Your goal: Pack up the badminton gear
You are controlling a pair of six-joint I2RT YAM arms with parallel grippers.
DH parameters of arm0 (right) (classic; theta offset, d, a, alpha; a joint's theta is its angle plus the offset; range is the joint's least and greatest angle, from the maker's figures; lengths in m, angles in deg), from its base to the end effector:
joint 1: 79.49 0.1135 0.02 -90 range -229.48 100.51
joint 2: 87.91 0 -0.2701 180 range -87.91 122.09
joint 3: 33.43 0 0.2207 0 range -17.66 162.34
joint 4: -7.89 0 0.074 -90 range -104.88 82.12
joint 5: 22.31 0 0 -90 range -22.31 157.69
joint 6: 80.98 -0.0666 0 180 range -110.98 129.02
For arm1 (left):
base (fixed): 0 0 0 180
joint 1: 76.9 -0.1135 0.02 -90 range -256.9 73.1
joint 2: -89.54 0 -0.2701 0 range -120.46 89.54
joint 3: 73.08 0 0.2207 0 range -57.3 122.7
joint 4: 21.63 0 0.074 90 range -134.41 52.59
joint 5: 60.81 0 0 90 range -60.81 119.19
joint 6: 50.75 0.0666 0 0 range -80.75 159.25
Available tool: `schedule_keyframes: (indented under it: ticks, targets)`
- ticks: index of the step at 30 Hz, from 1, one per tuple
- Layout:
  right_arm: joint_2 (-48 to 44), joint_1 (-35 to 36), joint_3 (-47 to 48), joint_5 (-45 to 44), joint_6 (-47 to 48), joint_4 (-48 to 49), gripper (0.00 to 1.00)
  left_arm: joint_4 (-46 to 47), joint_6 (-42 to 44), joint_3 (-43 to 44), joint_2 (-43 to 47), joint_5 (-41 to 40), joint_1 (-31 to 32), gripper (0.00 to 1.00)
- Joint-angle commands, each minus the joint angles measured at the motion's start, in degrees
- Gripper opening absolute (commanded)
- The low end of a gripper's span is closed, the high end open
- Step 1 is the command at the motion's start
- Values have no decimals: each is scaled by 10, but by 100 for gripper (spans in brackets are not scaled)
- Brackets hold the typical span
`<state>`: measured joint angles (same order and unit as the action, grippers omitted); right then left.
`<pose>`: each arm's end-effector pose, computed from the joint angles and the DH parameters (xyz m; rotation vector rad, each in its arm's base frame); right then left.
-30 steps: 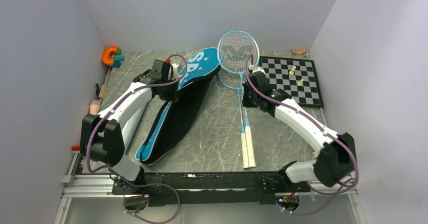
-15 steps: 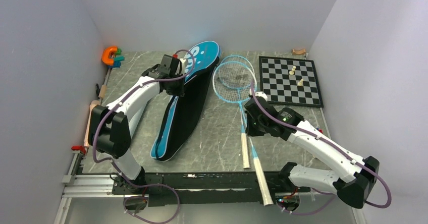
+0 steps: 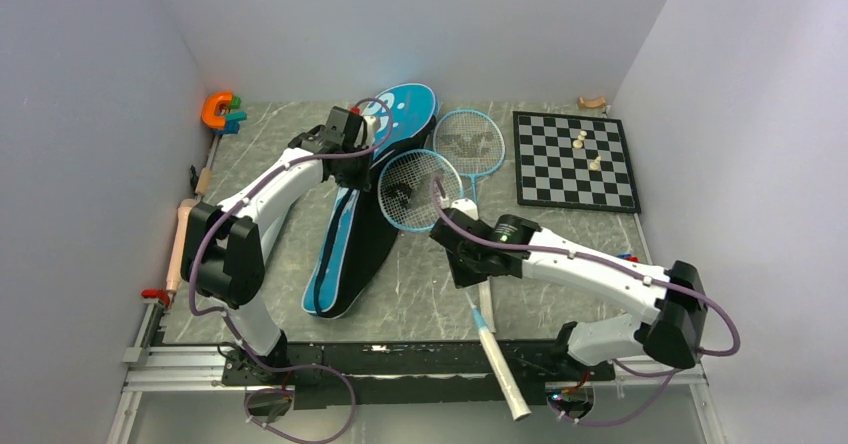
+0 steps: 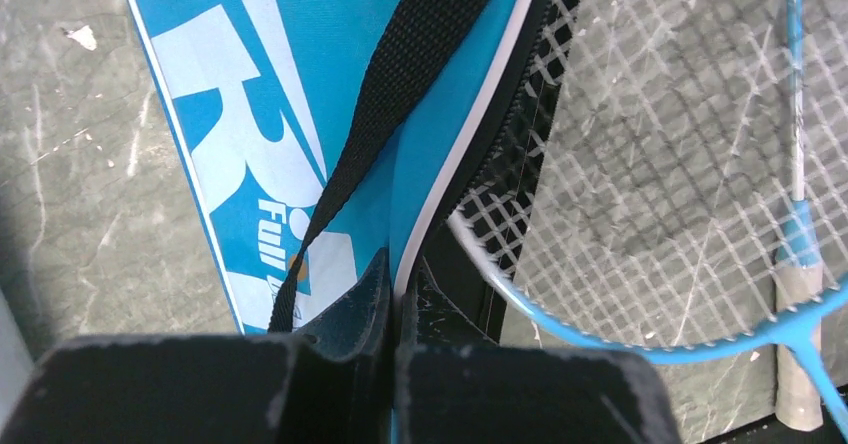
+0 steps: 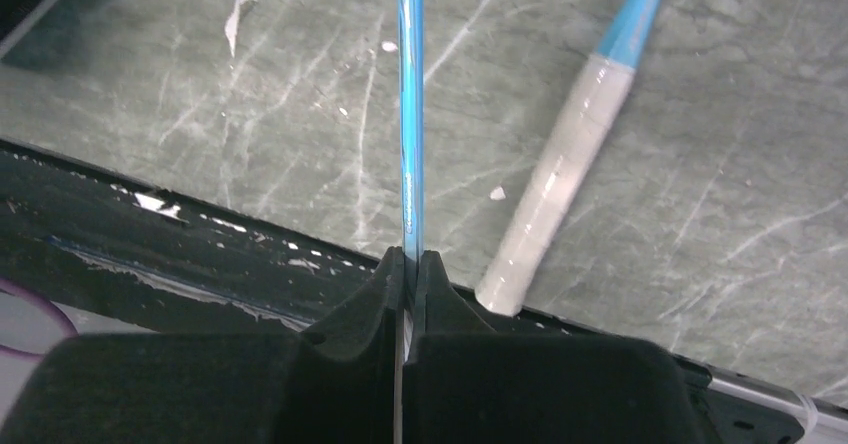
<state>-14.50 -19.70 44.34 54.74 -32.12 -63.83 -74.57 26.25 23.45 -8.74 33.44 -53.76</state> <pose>0.1218 0.1795 0.2609 -0.3783 2.6840 0.2226 0.3297 -0.1463 0.2595 0.2560 2.5442 -0.3426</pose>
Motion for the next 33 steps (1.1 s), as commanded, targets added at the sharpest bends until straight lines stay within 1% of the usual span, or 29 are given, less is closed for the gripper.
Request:
schedule_keyframes:
  ticks: [1, 6, 13, 16, 22, 26, 33]
  targets:
    - [44, 4, 56, -6, 15, 55, 0, 18, 4, 16, 15, 45, 7, 0]
    - [118, 1, 109, -21, 43, 88, 0, 21, 14, 2, 32, 97, 7, 0]
    - [193, -37, 156, -24, 60, 158, 0, 30, 29, -32, 70, 153, 8, 0]
    - [208, -50, 160, -27, 55, 197, 0, 28, 36, -41, 84, 169, 7, 0]
    - [217, -82, 141, -22, 20, 313, 0, 20, 47, -50, 105, 200, 7, 0]
    - [229, -108, 137, -6, -4, 369, 0, 16, 52, -60, 115, 215, 7, 0]
    - [261, -126, 145, 10, -44, 410, 0, 23, 52, -74, 126, 239, 6, 0]
